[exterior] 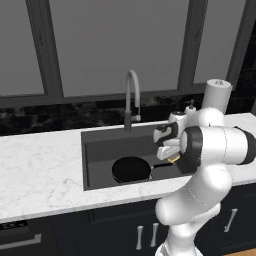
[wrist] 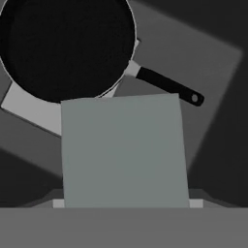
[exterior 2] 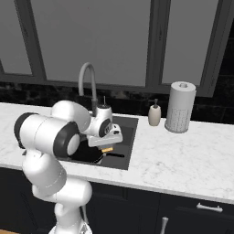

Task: Pick the pan and sponge and place them into the sink. Then turn on the water.

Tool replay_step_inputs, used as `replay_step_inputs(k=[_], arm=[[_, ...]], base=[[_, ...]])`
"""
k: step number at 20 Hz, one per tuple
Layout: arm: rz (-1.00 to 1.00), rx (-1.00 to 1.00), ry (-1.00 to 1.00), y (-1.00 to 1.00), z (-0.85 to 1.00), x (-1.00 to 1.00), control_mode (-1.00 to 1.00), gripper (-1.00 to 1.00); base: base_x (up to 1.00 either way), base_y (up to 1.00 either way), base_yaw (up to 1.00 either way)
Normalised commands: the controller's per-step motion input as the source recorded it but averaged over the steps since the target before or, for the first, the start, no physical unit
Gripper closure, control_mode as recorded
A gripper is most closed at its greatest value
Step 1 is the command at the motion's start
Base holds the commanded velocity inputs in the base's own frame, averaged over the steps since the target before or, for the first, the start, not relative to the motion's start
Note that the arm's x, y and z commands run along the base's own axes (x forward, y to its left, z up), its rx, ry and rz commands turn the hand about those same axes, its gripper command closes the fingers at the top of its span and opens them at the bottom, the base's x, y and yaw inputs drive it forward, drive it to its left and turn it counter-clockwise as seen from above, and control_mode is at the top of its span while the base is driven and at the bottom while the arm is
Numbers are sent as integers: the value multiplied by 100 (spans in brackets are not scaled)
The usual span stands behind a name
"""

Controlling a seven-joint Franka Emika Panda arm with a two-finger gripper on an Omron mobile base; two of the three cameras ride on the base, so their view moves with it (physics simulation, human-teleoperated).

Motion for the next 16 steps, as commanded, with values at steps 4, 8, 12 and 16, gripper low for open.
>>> replay_step_inputs(k=[4, 8, 12, 16], arm=[[0, 0, 0, 0, -33, 33, -100, 100], [0, 0, 0, 0, -28, 23, -100, 100], [0, 0, 0, 0, -32, 20, -100, 100], [0, 0, 0, 0, -34, 14, -100, 100]], base=[[0, 0, 0], [0, 0, 0], [0, 0, 0], [0, 0, 0]])
